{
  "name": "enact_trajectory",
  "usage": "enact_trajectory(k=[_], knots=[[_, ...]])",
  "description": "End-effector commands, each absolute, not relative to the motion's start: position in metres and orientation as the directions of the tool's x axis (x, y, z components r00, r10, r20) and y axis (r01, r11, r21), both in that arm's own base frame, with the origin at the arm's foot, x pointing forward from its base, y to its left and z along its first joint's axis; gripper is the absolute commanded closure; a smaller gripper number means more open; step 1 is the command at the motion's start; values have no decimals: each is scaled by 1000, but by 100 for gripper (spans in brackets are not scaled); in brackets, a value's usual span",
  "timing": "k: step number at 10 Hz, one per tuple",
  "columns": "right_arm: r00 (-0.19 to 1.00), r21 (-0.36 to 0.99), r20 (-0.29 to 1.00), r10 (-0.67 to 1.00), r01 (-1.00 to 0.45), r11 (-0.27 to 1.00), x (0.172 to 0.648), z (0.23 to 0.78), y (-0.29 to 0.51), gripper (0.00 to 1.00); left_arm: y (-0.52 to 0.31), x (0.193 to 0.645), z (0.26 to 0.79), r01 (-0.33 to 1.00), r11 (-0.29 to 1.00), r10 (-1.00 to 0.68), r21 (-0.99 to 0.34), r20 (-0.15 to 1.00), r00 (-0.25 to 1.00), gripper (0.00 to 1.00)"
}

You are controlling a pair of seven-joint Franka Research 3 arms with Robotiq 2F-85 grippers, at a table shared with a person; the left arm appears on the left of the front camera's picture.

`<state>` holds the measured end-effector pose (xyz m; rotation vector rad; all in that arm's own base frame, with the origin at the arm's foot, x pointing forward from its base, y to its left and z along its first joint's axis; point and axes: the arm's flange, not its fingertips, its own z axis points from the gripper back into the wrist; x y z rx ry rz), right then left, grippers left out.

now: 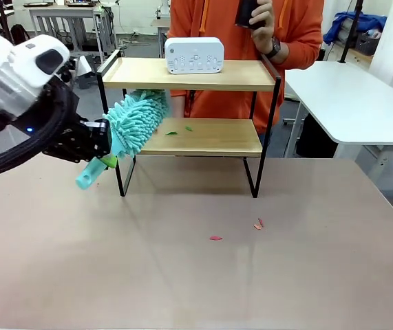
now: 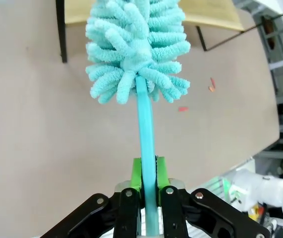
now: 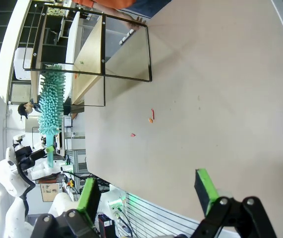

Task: Clean the shelf.
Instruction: Clean the remaining tier of the Shelf with the Duster once objects are removed.

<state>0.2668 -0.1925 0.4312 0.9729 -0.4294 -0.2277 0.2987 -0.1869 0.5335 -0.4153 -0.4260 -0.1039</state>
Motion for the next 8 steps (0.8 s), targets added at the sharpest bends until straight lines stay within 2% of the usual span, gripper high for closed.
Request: enact_trajectory(k=[1,4,8], knots=[[886,841,277,-371,-37,540,268,431,-193,0,-206,316,532,131,944,27,-303,467,884,88],[886,841,277,-371,-37,540,268,431,-193,0,-216,349,526,92,964,29,-250,440,897,88],[886,841,277,-371,-37,540,268,431,-193,0,-221,389,520,64,968,34,-244,376,926,88]])
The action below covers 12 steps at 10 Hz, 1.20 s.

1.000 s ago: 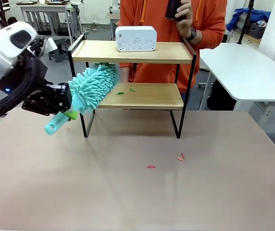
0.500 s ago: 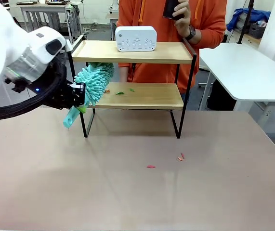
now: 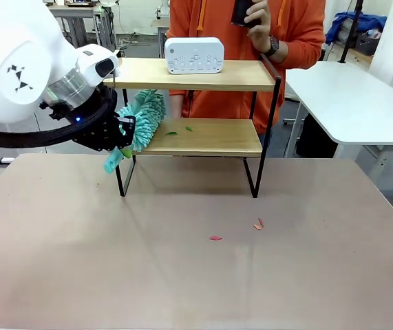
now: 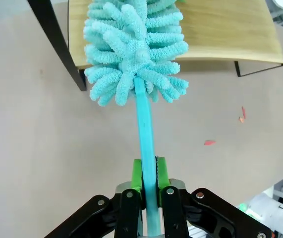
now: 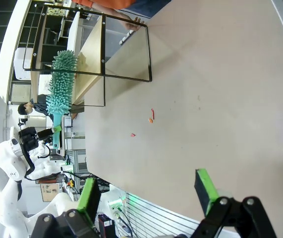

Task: Clean the shelf.
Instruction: Clean the remaining tier of the Shelf with the Duster once objects are removed.

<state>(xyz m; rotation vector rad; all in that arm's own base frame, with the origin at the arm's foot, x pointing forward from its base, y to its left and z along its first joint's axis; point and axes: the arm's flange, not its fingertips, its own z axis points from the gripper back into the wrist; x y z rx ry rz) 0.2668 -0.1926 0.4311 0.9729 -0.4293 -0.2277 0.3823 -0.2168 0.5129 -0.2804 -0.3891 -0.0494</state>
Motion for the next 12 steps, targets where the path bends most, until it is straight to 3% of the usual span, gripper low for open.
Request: enact_trajectory(k=[1,7,12], knots=[[886,841,277,-371,-37,540,268,431,-193,0,-223,395,518,60,970,32,-237,368,929,88],[886,841,277,-371,-37,540,268,431,-193,0,-227,406,506,107,948,-30,-301,249,968,88],[886,841,277,-371,-37,540,268,431,-193,0,-255,401,499,309,889,-262,-337,179,948,88]])
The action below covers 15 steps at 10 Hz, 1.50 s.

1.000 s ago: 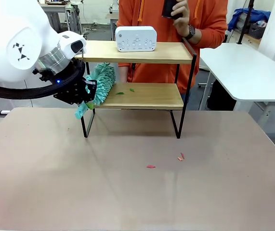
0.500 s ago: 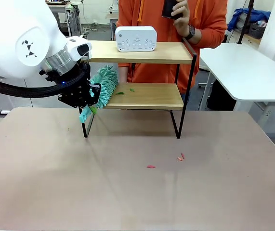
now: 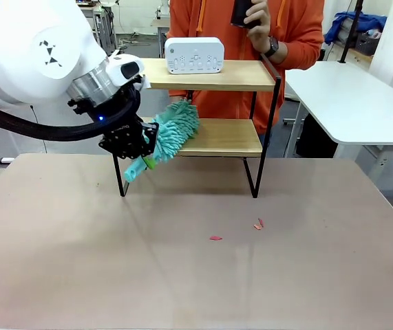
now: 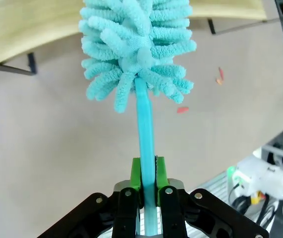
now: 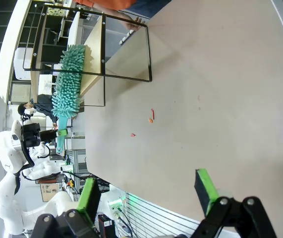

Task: Clean the shelf.
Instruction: Clean the remaining tier of the Shelf with the Duster once objects are removed.

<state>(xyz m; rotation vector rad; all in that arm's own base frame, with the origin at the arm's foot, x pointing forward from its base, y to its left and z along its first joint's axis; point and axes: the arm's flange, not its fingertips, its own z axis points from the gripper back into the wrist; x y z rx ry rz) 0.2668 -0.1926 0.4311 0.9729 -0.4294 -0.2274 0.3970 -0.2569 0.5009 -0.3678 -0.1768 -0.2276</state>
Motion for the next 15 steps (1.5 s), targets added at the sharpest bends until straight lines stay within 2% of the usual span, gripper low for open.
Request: enact_trajectory(k=[1,4,5,6,7,12,15], knots=[[886,841,277,-371,-37,540,268,431,-193,0,-256,398,497,366,872,-331,-326,159,930,88],[886,841,277,-371,-37,540,268,431,-193,0,-244,385,503,576,705,-605,-413,73,793,88],[886,841,277,-371,-37,540,268,431,-193,0,-236,373,507,646,599,-739,-473,-15,674,88],[886,841,277,-371,-37,540,268,431,-193,0,-227,358,512,695,490,-832,-526,-43,554,88],[886,841,277,-371,-37,540,268,431,-193,0,-218,347,516,718,440,-863,-540,-34,504,88],[886,841,277,-371,-37,540,268,431,-193,0,-206,331,531,732,423,-848,-534,52,527,88],[886,841,277,-371,-37,540,268,431,-193,0,-134,283,578,782,350,-797,-515,274,538,88]])
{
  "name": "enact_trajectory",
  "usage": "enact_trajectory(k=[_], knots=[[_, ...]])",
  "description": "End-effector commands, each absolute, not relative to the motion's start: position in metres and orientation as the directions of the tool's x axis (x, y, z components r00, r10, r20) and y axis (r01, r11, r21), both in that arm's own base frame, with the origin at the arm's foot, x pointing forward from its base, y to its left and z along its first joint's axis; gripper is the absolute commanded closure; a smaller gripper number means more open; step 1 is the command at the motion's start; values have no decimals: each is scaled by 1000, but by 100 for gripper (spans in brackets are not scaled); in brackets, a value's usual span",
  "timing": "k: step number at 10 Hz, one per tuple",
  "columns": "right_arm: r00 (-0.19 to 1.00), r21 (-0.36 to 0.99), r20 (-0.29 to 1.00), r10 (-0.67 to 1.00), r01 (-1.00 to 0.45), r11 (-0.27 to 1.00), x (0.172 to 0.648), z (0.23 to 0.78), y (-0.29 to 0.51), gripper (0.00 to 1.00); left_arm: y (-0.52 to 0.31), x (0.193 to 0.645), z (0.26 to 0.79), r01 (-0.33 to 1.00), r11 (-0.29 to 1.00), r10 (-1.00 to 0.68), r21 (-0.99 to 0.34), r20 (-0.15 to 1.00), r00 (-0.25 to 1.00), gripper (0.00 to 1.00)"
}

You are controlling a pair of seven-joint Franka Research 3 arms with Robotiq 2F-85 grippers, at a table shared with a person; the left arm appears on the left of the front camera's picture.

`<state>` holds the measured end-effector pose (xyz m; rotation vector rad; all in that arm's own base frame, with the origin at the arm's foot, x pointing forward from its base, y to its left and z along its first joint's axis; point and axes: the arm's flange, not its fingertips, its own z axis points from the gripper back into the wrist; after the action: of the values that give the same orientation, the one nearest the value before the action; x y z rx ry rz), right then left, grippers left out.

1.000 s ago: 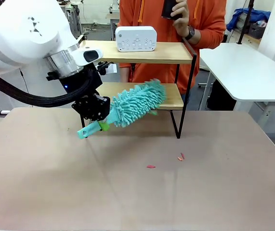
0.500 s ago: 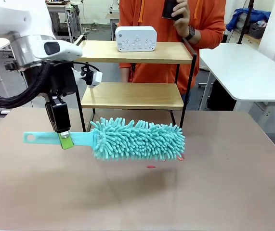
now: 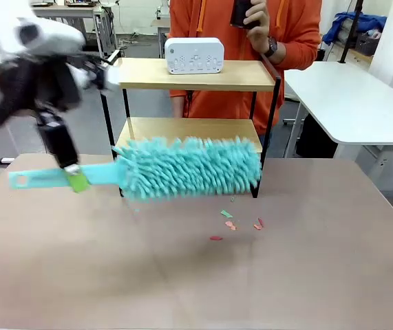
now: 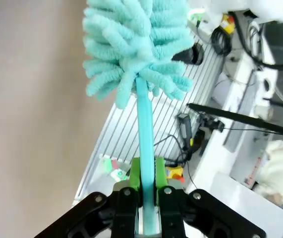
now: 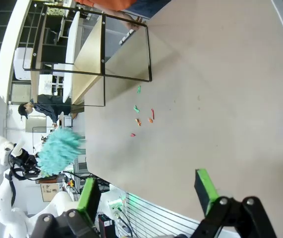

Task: Clean the shelf.
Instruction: Clean the remaining tier of the Shelf with the Duster once objects are removed.

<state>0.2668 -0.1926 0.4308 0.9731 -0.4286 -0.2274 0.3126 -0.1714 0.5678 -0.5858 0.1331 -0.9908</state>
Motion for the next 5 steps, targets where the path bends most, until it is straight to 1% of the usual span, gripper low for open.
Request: enact_trajectory(k=[1,3,4,5], knots=[[886,841,277,-371,-37,540,268,431,-193,0,-92,262,587,799,394,-733,-454,369,571,88],[886,841,277,-371,-37,540,268,431,-193,0,-25,235,591,717,511,-534,-474,479,697,88],[886,841,277,-371,-37,540,268,431,-193,0,7,222,586,673,538,-431,-508,520,737,88],[886,841,277,-371,-37,540,268,431,-193,0,32,212,580,571,629,-283,-528,529,800,88]])
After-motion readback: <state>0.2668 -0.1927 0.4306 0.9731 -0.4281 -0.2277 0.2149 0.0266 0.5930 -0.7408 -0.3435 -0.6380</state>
